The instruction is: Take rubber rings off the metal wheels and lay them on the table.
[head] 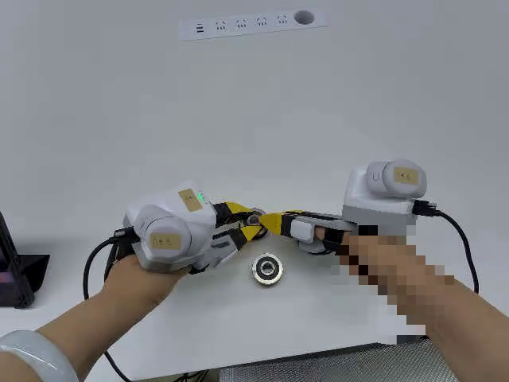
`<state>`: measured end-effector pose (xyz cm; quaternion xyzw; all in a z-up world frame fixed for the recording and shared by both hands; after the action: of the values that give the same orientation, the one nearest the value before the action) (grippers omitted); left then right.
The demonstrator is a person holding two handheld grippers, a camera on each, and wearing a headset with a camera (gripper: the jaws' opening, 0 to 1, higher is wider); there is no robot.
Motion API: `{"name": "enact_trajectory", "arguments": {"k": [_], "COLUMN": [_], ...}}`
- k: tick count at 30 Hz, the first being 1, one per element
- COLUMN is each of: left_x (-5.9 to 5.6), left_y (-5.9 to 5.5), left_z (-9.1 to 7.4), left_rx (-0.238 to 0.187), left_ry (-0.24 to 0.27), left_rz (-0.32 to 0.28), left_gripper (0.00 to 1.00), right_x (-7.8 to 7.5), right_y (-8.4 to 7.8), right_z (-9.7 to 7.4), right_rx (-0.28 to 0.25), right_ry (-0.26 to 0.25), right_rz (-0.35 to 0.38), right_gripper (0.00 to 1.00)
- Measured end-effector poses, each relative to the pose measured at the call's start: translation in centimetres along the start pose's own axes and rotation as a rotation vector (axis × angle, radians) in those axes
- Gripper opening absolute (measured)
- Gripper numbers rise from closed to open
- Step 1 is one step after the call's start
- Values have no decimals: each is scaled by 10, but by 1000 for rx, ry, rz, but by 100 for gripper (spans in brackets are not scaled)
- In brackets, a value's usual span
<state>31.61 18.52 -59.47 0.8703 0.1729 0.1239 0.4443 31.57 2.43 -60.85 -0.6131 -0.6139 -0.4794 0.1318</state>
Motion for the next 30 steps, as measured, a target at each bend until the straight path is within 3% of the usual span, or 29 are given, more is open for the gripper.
{"name": "enact_trajectory", "arguments": {"k": [19,30], "left_x": [-1,0], "left_y": [0,0], "left_z": [0,0], "left_rx": [-3,-1], "left_ry": [0,0], "left_rz": [4,6], "left_gripper": [14,14], "right_x": [1,-2], "right_y": [-2,-1], "right_z": [5,0], "right_rx": [26,15], "right_ry": [37,6], "right_rz": [62,38], "right_gripper": [19,11]}}
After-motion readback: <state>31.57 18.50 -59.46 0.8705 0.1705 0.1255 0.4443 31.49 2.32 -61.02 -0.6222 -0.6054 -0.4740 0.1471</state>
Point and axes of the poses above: the centre of the closed fingertips' face, and the gripper's own axes: z roughly forward along the fingers, x roughly to its left, y roughly out of its top, the point moved 10 cm from there along -z, roughly backward along the fingers, and after that the axes turned 6 degrees about z, right-handed, at the moved point
